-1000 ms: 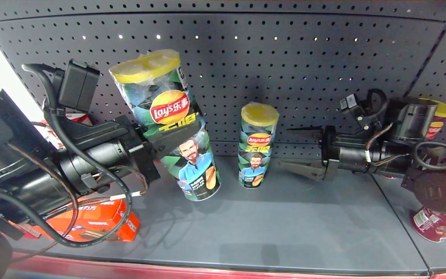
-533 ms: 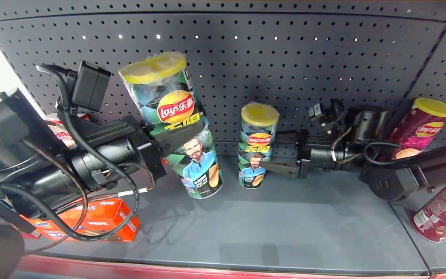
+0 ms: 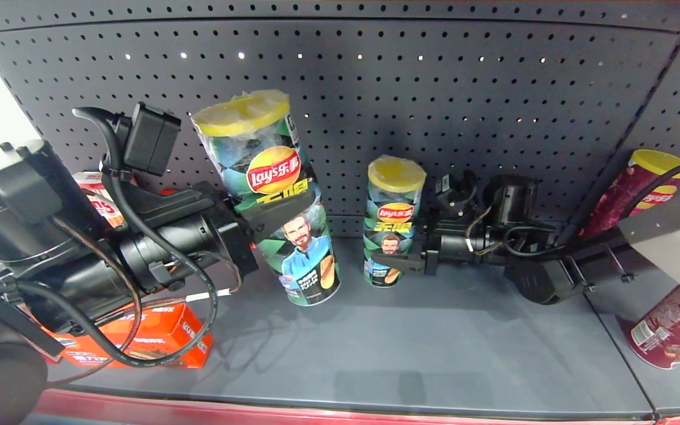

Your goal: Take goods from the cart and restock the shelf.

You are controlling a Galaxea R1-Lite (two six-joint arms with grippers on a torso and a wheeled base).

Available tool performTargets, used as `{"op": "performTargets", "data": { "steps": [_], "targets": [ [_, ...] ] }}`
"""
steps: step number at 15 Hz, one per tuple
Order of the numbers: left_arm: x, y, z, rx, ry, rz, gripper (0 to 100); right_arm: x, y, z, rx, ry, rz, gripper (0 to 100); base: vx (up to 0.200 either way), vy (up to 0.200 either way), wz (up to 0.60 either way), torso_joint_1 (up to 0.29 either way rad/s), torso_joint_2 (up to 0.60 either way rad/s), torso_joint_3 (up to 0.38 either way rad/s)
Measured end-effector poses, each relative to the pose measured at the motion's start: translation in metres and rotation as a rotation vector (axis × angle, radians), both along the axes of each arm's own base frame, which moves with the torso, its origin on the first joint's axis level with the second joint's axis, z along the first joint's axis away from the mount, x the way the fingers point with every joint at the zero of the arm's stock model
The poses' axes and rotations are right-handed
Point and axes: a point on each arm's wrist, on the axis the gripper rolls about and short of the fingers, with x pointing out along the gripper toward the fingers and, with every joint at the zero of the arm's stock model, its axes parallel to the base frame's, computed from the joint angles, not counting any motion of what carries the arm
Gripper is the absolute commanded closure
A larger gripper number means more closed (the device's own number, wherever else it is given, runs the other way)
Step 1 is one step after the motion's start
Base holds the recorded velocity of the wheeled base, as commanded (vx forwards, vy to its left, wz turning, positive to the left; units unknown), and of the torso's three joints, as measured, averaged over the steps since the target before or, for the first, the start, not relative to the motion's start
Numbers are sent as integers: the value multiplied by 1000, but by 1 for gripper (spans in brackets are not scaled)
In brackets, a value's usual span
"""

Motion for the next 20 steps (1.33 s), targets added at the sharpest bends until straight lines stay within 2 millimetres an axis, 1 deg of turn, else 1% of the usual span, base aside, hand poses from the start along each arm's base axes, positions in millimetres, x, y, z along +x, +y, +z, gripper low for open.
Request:
{"op": "performTargets", "data": {
  "steps": [1, 3, 6, 8, 10, 12, 15, 17, 20],
  "targets": [
    [0, 0, 0, 1, 1, 0, 100, 3, 2, -2, 1, -2, 2, 100, 0, 0, 0, 0, 0, 0],
    [1, 0, -1, 1, 2, 0, 100, 7, 5, -6, 4, -3, 5, 100, 0, 0, 0, 0, 0, 0],
    [1, 0, -2, 3, 5, 1, 100, 7, 6, -9, 2, -2, 6, 100, 0, 0, 0, 0, 0, 0],
    [1, 0, -2, 4, 5, 1, 100, 4, 5, -9, -1, 4, 6, 100, 0, 0, 0, 0, 0, 0],
    [1, 0, -2, 4, 6, 2, 100, -4, 4, -5, -4, 10, 10, 100, 0, 0, 0, 0, 0, 0],
    [2, 2, -2, 5, 6, 10, 100, -19, 5, 4, -1, 3, 25, 100, 0, 0, 0, 0, 0, 0],
    [3, 8, -2, 5, 6, 31, 100, -53, 9, 12, 3, -5, 62, 100, 0, 0, 0, 0, 0, 0],
    [3, 10, -4, 7, 11, 38, 100, -79, 9, 7, 1, -4, 64, 100, 0, 0, 0, 0, 0, 0],
    [3, 11, -4, 7, 11, 40, 100, -113, 2, -4, 1, -9, 61, 100, 0, 0, 0, 0, 0, 0]
  ]
}}
